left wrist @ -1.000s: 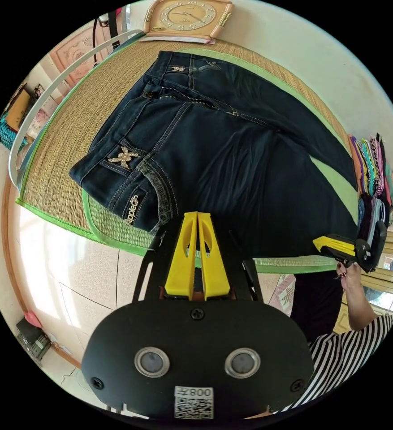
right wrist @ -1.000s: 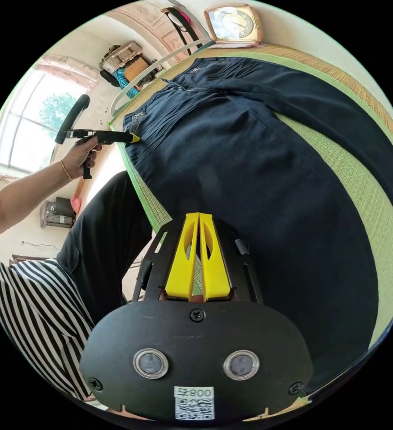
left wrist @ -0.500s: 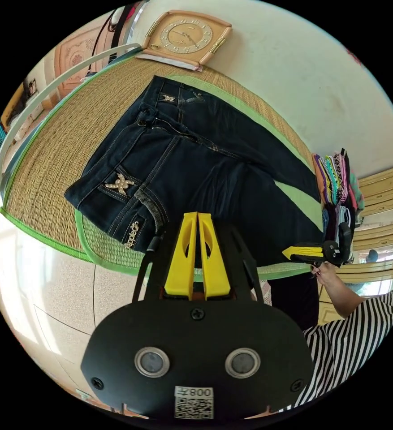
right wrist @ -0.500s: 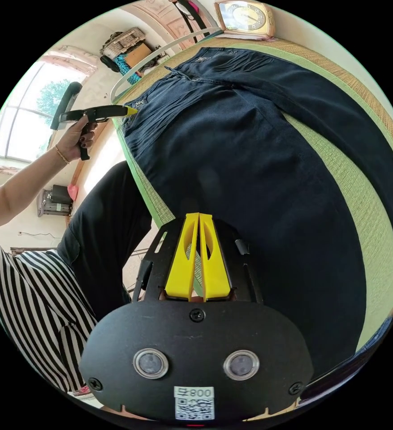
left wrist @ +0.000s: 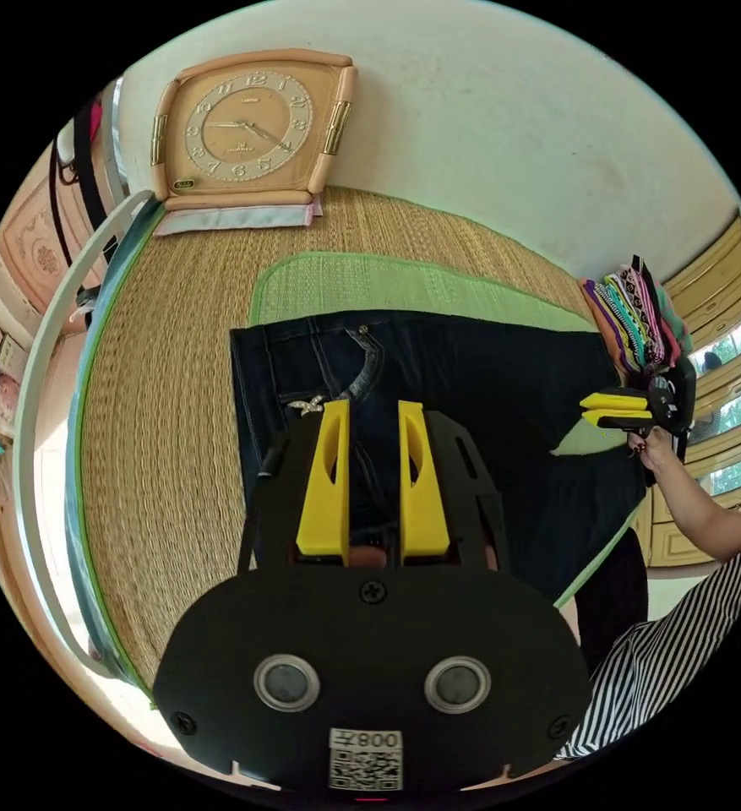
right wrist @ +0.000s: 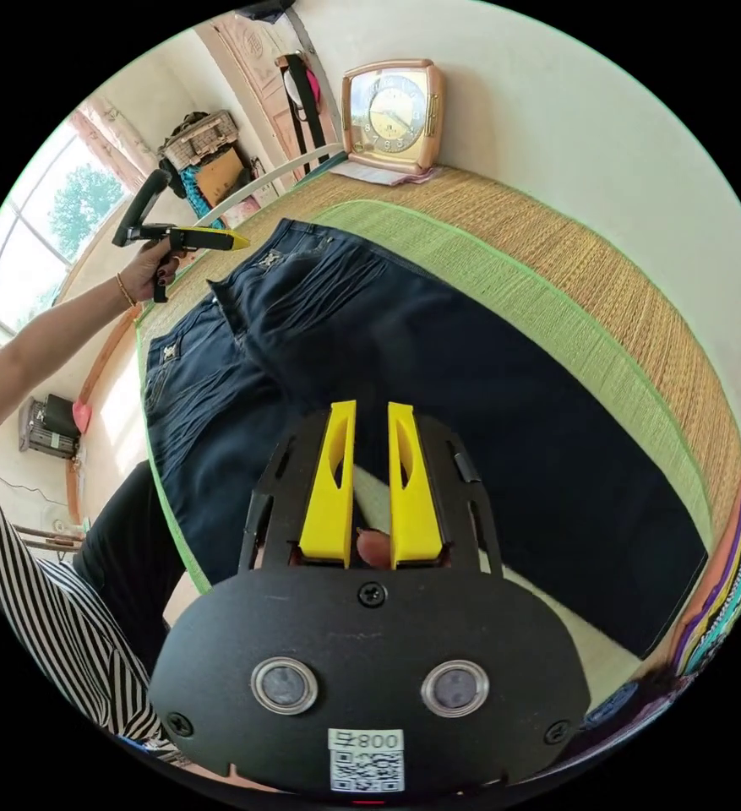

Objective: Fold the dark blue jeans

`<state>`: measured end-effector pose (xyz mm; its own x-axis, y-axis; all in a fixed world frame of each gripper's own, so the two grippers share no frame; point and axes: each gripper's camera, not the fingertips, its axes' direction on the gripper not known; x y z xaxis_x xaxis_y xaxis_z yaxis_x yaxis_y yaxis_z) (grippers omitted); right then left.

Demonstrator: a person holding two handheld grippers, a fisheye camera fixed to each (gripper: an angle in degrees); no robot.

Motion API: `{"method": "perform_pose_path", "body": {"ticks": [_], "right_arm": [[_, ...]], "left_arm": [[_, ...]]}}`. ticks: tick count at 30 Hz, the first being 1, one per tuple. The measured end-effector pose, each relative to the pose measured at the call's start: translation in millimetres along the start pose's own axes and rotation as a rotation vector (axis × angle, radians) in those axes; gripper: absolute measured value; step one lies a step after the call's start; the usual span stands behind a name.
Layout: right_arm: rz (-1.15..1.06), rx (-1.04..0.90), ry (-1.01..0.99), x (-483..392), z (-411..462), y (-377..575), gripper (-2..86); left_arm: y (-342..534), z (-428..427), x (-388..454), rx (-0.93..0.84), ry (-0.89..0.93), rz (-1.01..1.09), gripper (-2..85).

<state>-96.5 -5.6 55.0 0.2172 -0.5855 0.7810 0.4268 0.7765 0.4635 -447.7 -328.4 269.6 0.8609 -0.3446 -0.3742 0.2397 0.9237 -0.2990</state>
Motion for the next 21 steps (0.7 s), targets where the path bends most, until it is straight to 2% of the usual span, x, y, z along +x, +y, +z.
{"method": "perform_pose_path", "body": {"ticks": [9, 15, 21], "right_arm": [[-0.136, -0.082, 0.134, 5.7, 42.2, -132.7, 11.0], [-0.179, -0.189, 0.160, 4.3, 78.3, -184.3, 11.4], [-0.176, -0.217, 0.169, -0.6, 94.4, -208.1, 9.5]], "left_arm": [[-89.8, -14.6, 3.0, -0.176, -0.177, 0.167, 11.8], [-121.4, -7.1, 17.6, -0.332, -0.225, 0.270, 12.2], [-139.4, -12.0, 43.4, -0.363, -0.282, 0.351, 11.5]]}}
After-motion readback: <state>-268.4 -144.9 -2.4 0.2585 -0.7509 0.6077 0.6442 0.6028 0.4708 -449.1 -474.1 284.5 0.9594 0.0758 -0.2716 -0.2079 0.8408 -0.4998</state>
